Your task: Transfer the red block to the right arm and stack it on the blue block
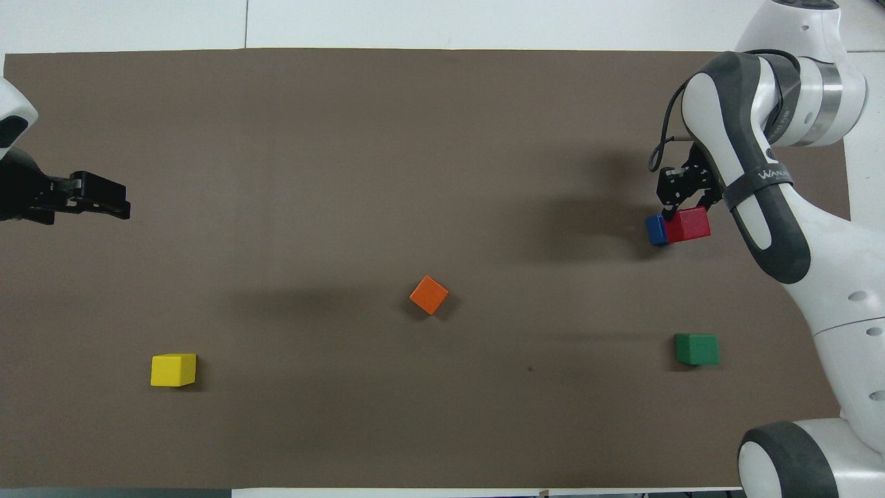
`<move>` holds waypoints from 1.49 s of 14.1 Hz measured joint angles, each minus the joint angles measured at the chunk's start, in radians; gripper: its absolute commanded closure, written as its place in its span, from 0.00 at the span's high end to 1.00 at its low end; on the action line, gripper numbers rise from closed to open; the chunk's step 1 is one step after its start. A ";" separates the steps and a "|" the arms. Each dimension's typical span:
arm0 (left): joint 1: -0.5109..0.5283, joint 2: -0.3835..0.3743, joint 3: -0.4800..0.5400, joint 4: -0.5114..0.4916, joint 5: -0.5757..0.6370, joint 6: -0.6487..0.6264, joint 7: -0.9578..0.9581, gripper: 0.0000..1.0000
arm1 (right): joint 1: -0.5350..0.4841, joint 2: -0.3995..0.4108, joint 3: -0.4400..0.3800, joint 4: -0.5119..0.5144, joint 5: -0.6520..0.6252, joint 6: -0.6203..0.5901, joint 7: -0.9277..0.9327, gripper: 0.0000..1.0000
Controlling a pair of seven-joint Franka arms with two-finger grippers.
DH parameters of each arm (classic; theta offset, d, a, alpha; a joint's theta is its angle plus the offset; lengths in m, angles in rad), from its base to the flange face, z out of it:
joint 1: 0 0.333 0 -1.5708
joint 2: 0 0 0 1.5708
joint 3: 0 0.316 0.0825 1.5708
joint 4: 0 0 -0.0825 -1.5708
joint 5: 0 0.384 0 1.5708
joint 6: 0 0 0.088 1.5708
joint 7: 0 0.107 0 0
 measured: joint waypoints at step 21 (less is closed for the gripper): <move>0.000 0.000 0.000 0.000 0.000 0.000 0.000 1.00 | 0.005 -0.005 -0.002 -0.016 -0.006 0.038 0.013 0.00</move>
